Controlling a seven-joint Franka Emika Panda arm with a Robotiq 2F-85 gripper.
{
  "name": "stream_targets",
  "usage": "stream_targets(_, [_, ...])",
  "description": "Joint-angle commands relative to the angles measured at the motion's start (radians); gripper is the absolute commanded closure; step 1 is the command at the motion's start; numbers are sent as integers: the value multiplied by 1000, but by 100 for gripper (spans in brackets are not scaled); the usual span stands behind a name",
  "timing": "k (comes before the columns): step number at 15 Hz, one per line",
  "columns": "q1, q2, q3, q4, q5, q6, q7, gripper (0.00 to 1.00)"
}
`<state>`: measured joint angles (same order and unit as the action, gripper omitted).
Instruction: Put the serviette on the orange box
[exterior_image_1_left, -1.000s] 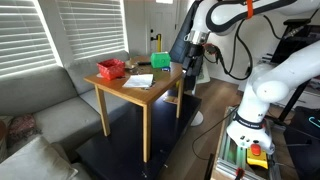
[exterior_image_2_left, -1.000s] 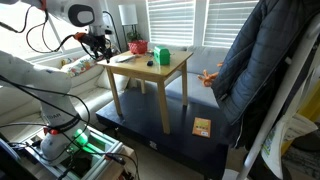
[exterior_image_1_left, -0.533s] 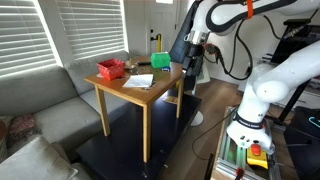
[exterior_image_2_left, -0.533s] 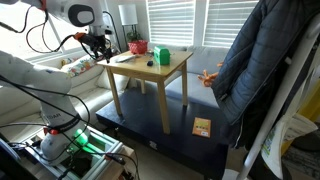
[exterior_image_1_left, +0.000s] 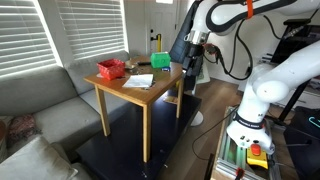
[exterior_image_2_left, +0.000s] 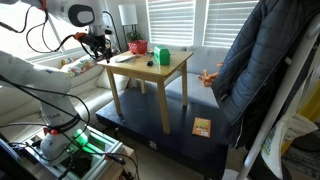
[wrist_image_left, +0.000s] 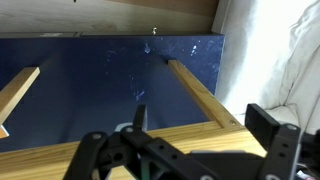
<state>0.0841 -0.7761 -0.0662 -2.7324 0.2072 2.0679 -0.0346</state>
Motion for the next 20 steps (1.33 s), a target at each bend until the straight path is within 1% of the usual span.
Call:
stream_targets(1, [-12,1,11,3,8,-5,-7,0])
stream_targets(3, [0,14,7,15,29,17,-9,0])
stream_targets(6, [11,61,16,66,63,28,19,0])
stream_targets(11, [7,167,21,157,104,43,30,0])
stream_targets(14, [-5,242,32,198,98,96,45,0])
stream_targets(20, [-7,397,32,261,104,278,67,0])
